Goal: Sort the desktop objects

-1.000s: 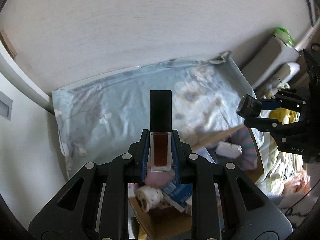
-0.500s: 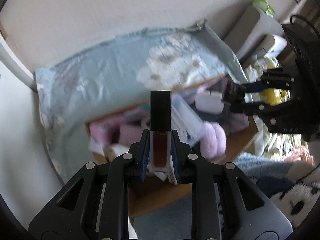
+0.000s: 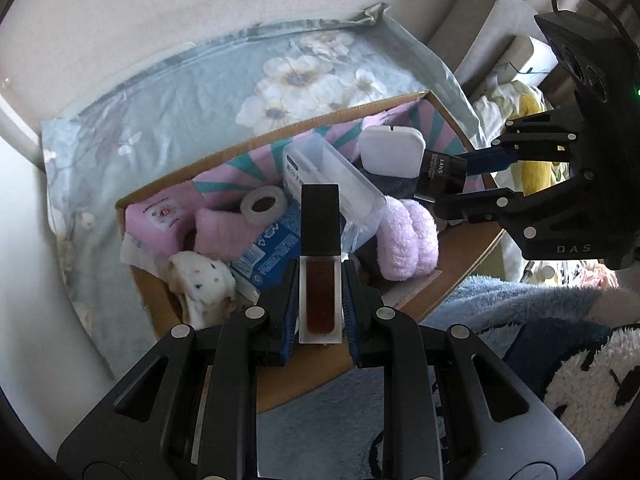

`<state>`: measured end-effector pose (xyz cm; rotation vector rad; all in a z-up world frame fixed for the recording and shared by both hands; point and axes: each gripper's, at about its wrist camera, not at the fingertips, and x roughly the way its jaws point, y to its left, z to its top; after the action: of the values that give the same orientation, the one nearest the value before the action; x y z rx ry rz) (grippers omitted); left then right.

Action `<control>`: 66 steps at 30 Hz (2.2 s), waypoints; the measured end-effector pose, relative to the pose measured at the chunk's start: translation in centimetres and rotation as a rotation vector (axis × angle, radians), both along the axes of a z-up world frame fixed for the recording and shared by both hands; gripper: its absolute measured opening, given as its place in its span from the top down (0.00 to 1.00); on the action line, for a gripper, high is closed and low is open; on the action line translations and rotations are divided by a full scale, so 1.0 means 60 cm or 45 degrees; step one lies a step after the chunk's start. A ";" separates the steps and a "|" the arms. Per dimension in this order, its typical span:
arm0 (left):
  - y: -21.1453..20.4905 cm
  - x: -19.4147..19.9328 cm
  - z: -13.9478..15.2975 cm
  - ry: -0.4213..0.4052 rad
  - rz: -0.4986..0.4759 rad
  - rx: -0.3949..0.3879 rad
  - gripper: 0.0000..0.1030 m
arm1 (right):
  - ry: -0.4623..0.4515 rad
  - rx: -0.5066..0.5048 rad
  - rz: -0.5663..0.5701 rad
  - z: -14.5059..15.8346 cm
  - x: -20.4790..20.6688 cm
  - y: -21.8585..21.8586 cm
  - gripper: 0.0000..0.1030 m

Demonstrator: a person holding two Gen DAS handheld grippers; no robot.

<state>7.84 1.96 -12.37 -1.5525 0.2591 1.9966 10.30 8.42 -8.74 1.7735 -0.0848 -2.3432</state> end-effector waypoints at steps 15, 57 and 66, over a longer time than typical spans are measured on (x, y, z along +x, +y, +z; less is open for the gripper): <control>0.008 -0.019 -0.006 0.065 0.014 -0.076 0.22 | -0.051 -0.021 -0.011 -0.017 -0.020 0.008 0.29; -0.066 -0.065 0.062 0.412 0.620 -0.102 0.00 | 0.187 0.274 -0.666 0.058 -0.027 0.075 0.01; -0.071 -0.067 0.054 0.376 0.632 -0.091 0.00 | 0.199 0.279 -0.662 0.057 -0.027 0.066 0.01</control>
<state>3.84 -2.28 -9.16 -1.4608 0.0606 2.6346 8.71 12.36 -5.29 1.8277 -0.3100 -2.9478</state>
